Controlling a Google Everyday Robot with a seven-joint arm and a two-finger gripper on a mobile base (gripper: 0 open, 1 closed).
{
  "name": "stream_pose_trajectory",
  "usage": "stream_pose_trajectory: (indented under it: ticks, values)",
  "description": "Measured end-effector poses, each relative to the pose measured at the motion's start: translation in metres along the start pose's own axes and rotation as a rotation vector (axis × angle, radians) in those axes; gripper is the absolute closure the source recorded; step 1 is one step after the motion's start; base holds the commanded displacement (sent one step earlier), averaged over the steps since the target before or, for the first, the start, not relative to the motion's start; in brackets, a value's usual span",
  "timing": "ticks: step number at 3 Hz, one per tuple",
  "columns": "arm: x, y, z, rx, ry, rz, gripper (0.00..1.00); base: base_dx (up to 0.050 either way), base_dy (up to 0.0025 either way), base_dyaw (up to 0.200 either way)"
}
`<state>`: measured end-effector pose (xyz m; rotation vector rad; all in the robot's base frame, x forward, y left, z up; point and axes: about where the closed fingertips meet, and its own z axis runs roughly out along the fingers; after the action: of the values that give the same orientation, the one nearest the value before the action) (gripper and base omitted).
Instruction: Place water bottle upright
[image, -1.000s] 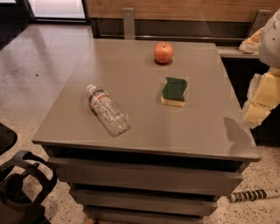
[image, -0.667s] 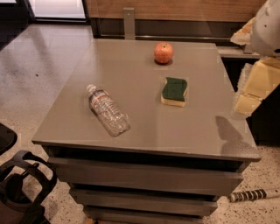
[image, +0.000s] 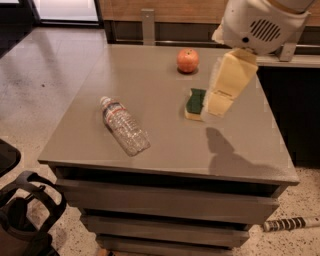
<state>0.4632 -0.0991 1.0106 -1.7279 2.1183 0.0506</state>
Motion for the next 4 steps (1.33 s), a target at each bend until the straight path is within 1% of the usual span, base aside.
stream_pose_trajectory:
  ticks: [1, 2, 3, 4]
  values:
    - [-0.038, 0.002, 0.032, -0.024, 0.000, 0.070, 0.00, 0.000, 0.00000, 0.000]
    - [-0.069, 0.006, 0.061, -0.030, 0.010, 0.149, 0.00, 0.000, 0.00000, 0.000]
    - [-0.096, 0.019, 0.078, -0.007, 0.026, 0.204, 0.00, 0.000, 0.00000, 0.000]
    - [-0.114, 0.035, 0.094, 0.009, 0.044, 0.245, 0.00, 0.000, 0.00000, 0.000]
